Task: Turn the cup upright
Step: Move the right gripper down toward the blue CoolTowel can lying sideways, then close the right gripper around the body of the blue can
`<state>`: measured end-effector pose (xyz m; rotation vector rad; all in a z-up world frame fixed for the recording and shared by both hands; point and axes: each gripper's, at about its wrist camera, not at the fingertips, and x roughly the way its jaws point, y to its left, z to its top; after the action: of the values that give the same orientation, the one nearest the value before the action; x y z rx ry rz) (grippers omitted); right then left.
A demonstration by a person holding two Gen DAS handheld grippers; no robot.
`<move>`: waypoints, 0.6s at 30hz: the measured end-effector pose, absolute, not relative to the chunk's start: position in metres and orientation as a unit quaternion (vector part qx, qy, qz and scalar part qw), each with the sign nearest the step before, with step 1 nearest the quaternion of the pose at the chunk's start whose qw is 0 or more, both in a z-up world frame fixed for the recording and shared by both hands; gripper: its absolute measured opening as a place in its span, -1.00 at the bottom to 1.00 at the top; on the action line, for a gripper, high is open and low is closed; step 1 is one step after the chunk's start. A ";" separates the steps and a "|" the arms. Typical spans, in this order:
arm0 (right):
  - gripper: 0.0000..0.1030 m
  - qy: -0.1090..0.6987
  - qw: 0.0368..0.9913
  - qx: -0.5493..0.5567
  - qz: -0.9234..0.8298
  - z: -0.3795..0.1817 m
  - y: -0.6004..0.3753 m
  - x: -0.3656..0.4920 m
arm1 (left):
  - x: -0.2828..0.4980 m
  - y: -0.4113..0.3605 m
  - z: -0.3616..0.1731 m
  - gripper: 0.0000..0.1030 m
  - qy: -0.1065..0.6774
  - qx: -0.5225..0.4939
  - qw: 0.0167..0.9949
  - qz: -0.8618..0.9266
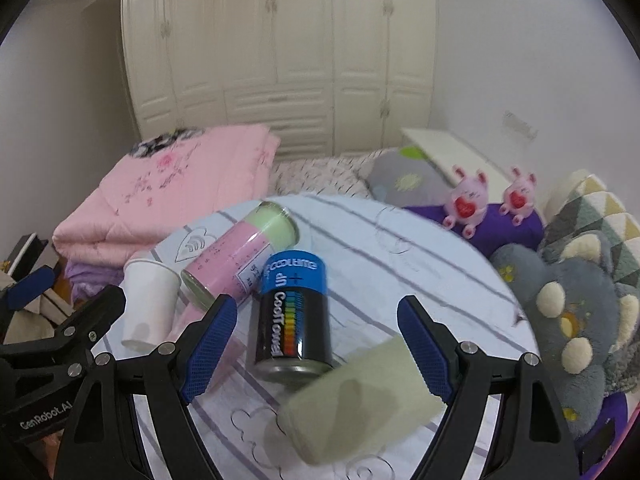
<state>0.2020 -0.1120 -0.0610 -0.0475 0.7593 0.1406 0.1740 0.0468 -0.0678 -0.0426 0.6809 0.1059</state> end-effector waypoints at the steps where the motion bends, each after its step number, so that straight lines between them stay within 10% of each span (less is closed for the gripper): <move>1: 0.63 0.382 0.921 -0.024 0.074 -0.065 -0.110 0.211 | 0.179 0.049 -0.071 1.00 0.338 -0.027 0.939 0.052; 18: 0.63 0.508 0.857 0.004 0.087 -0.123 -0.108 0.273 | 0.234 0.056 -0.112 1.00 0.392 -0.040 0.918 0.053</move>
<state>0.2728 -0.1084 -0.1229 0.0092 1.0669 0.1820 0.2336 0.0558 -0.1116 -0.0832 0.8054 0.1080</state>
